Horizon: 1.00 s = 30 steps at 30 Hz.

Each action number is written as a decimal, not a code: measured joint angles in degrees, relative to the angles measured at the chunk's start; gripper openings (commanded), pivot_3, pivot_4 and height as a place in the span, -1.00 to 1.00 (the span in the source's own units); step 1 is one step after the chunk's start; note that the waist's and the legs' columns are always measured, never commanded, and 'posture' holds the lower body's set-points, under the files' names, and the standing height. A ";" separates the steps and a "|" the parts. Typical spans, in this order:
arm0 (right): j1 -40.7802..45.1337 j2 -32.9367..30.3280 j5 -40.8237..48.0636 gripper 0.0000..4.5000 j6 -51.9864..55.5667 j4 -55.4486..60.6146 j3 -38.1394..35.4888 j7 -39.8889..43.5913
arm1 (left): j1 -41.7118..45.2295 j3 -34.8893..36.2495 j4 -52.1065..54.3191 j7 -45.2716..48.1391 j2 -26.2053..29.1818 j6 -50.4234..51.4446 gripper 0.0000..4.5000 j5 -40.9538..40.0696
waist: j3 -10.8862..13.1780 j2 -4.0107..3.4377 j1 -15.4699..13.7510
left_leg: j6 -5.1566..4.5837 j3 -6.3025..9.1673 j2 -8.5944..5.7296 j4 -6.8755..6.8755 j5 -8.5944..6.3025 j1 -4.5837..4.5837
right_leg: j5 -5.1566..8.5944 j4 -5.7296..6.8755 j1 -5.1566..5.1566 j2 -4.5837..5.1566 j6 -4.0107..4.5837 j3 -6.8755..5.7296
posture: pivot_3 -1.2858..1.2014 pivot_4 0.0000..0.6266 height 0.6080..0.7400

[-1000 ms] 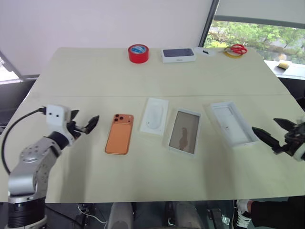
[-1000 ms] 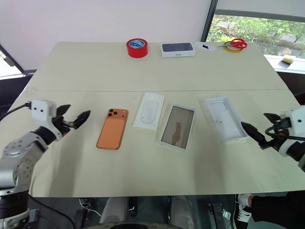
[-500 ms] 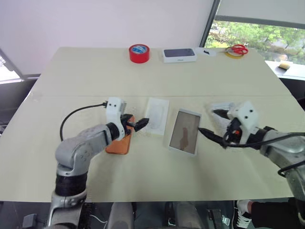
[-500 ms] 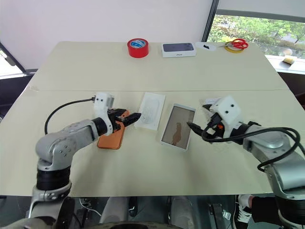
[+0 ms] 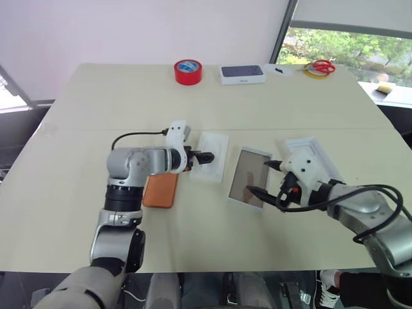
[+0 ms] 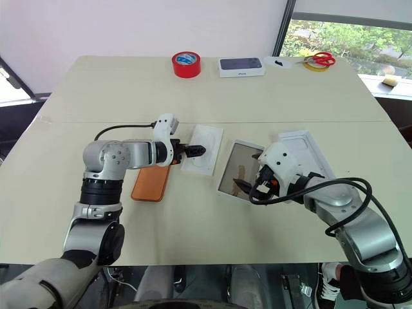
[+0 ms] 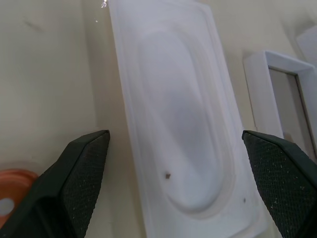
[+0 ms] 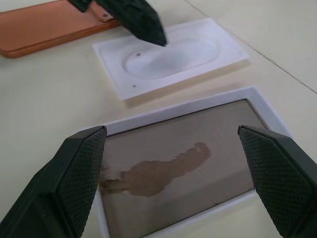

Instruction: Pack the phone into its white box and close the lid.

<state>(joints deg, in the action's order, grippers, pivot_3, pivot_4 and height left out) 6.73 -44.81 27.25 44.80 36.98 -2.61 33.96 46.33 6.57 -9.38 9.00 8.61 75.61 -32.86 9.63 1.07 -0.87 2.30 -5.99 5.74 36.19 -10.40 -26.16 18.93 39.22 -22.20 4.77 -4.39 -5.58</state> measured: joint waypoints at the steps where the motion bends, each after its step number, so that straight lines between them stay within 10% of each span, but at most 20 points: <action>1: -0.15 0.00 -0.02 1.00 0.02 0.22 0.00 -0.02 | 0.40 0.66 -0.92 0.21 -0.38 -0.05 0.76 -0.02 | -0.01 0.00 -0.01 | 0.00 0.00 0.00 0.00 0.00 0.00 | 0.00 0.00 0.01 0.00 0.00 0.00 | 0.03 -0.52 0.85; 9: -0.51 -0.03 0.21 1.00 1.32 0.58 0.35 0.12 | 0.70 3.86 -5.65 0.27 -2.27 0.13 -0.97 0.39 | 0.00 0.02 0.12 | 0.01 0.00 0.00 -0.01 0.00 0.00 | 0.00 0.00 -0.02 -0.01 0.00 0.00 | 0.03 -0.52 0.85; 21: 7.51 -7.47 0.54 1.00 10.45 0.38 12.80 5.78 | -0.14 12.69 -2.45 -0.93 -3.02 1.61 -0.99 -1.24 | 0.02 0.05 0.25 | 0.01 0.01 0.01 -0.02 0.01 -0.01 | 0.00 0.01 -0.04 0.00 0.00 0.01 | 0.03 -0.52 0.85; 24: 10.21 -6.43 -2.74 0.62 10.27 -2.96 18.02 5.73 | -1.33 15.22 -0.62 -1.08 -2.69 2.41 -1.00 -2.13 | 0.03 0.06 0.22 | 0.02 0.01 0.01 -0.02 0.02 -0.01 | 0.00 0.01 -0.06 0.00 0.00 0.00 | 0.03 -0.52 0.85; 30: 13.15 -6.02 -8.05 -0.79 8.39 -4.81 23.67 7.33 | -1.87 16.77 1.93 -1.06 -0.97 3.11 -1.00 -2.29 | 0.03 0.06 0.15 | 0.10 -0.01 0.00 -0.01 0.06 -0.04 | 0.00 0.00 -0.06 0.02 0.00 0.00 | 0.03 -0.52 0.85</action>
<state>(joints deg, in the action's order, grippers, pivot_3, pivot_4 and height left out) 19.88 -50.83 19.21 53.19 32.17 21.06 41.29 44.46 23.34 -7.45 7.94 7.65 78.72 -35.15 9.65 1.13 -0.73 2.40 -5.99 5.74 36.19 -10.34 -26.20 18.93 39.23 -22.25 4.78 -4.39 -5.58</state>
